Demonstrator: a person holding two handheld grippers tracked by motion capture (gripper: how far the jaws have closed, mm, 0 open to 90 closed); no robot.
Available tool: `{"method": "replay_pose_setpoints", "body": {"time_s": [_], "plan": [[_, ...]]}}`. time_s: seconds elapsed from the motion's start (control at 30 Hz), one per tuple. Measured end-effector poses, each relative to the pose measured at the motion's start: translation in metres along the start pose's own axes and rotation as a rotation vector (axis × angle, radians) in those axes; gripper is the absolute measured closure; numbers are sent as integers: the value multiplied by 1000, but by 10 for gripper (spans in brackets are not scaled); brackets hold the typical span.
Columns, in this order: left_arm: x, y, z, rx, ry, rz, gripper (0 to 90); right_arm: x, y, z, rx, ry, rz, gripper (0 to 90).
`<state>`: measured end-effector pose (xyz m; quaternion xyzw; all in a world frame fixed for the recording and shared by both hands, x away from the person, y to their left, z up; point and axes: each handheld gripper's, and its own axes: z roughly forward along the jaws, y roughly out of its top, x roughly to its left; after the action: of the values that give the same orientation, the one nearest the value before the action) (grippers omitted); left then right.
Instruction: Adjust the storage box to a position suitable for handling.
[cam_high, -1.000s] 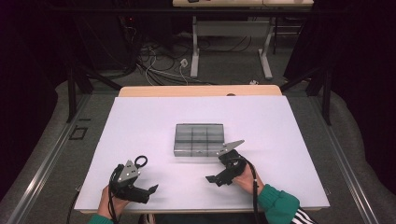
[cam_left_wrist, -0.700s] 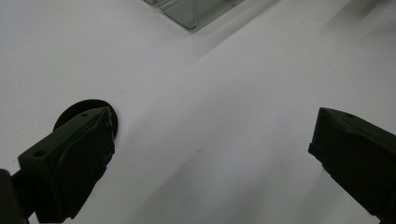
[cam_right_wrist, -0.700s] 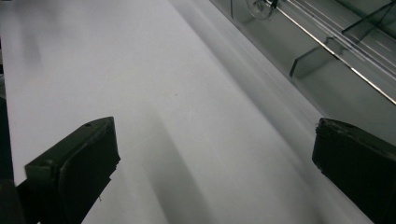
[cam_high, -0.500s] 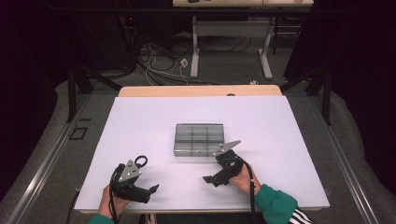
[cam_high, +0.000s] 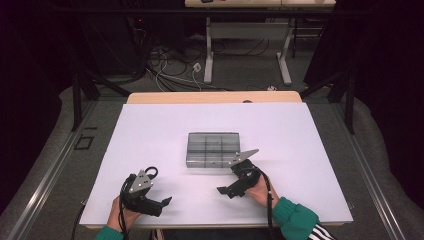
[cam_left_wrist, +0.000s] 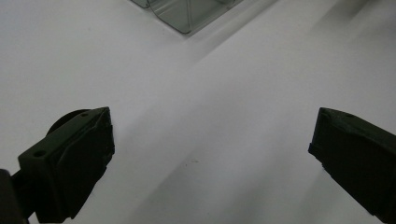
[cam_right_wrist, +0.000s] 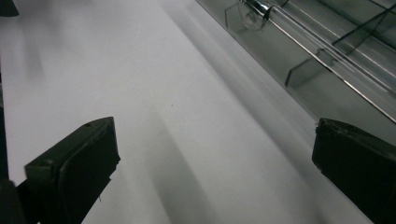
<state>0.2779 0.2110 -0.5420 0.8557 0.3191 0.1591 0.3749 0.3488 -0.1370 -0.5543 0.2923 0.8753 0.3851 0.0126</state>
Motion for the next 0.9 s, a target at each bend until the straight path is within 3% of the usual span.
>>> {"method": "replay_pose_setpoints", "body": {"time_s": [0.3,0.9], "plan": [[1,0,0,3,1,-2,0,4,5,5,-9,19,-14,2],[0,0,0,16,0,-1,0,10,8,10,-33,15,-44,14]]}}
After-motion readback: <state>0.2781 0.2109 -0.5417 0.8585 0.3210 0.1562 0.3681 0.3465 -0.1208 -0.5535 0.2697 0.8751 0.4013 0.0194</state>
